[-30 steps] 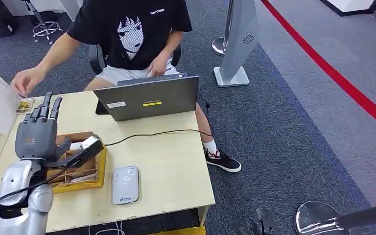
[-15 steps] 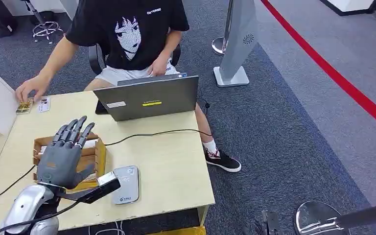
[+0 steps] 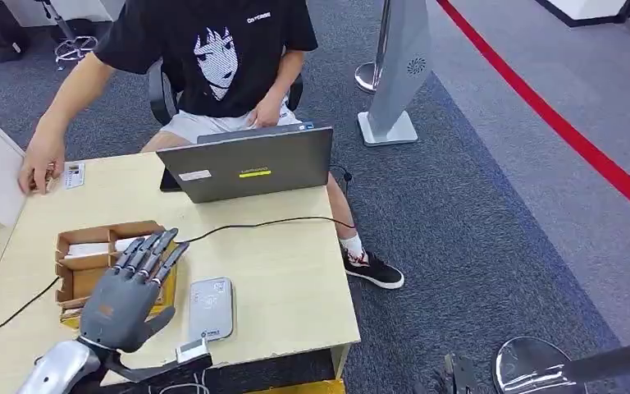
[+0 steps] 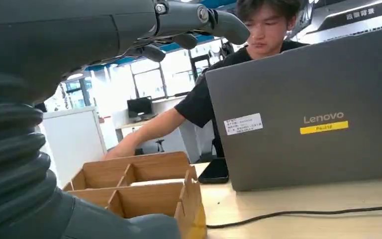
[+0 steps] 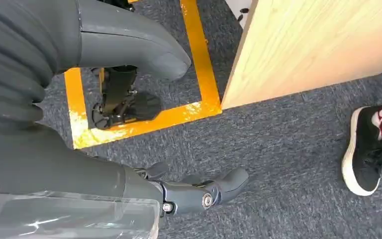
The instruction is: Pass the card to the sensor for recognition and then transmit it.
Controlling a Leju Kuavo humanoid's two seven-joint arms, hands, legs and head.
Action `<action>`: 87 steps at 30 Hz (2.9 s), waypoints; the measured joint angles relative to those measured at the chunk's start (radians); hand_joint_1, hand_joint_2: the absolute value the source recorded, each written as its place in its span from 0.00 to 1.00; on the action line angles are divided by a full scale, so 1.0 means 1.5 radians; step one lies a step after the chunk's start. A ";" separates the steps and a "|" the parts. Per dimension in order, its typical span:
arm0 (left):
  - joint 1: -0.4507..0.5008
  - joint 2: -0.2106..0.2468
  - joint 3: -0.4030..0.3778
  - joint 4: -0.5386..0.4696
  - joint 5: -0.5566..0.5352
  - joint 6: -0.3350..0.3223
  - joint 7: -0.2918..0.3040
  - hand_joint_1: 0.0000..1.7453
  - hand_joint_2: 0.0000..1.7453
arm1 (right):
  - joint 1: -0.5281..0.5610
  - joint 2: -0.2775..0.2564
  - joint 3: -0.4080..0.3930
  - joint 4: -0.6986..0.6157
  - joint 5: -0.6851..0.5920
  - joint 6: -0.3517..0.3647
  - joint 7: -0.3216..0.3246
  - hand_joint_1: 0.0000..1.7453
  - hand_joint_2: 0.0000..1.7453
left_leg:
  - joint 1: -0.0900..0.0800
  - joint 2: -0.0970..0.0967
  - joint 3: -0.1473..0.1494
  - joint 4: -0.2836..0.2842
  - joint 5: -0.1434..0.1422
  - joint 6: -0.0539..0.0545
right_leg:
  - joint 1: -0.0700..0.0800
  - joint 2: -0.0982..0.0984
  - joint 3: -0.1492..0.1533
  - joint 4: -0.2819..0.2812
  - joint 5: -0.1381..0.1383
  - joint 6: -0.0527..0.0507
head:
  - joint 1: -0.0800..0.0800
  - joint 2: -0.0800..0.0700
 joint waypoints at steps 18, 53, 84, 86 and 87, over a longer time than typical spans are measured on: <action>0.047 0.041 0.013 0.053 -0.115 0.064 0.062 0.00 1.00 | 0.007 0.008 -0.009 -0.018 0.005 0.012 -0.005 0.00 1.00 | 0.000 0.000 0.000 0.000 0.000 0.000 | 0.000 0.000 0.000 0.000 0.000 0.000 | 0.000 0.000; 0.051 -0.166 0.194 0.127 -0.100 0.079 0.082 0.00 1.00 | 0.020 0.011 0.018 -0.061 -0.046 0.036 0.029 0.00 1.00 | 0.000 0.000 0.000 0.000 0.000 0.000 | 0.000 0.000 0.000 0.000 0.000 0.000 | 0.000 0.000; 0.010 -0.234 0.273 0.153 -0.155 0.045 0.105 0.00 1.00 | 0.020 0.011 0.015 -0.061 -0.007 0.036 0.035 0.00 1.00 | 0.000 0.000 0.000 0.000 0.000 0.000 | 0.000 0.000 0.000 0.000 0.000 0.000 | 0.000 0.000; 0.003 -0.226 0.276 0.163 -0.155 0.045 0.105 0.00 1.00 | 0.020 0.011 0.015 -0.061 -0.007 0.036 0.035 0.00 1.00 | 0.000 0.000 0.000 0.000 0.000 0.000 | 0.000 0.000 0.000 0.000 0.000 0.000 | 0.000 0.000; 0.001 -0.224 0.278 0.167 -0.155 0.045 0.105 0.00 1.00 | 0.020 0.011 0.015 -0.061 -0.007 0.036 0.035 0.00 1.00 | 0.000 0.000 0.000 0.000 0.000 0.000 | 0.000 0.000 0.000 0.000 0.000 0.000 | 0.000 0.000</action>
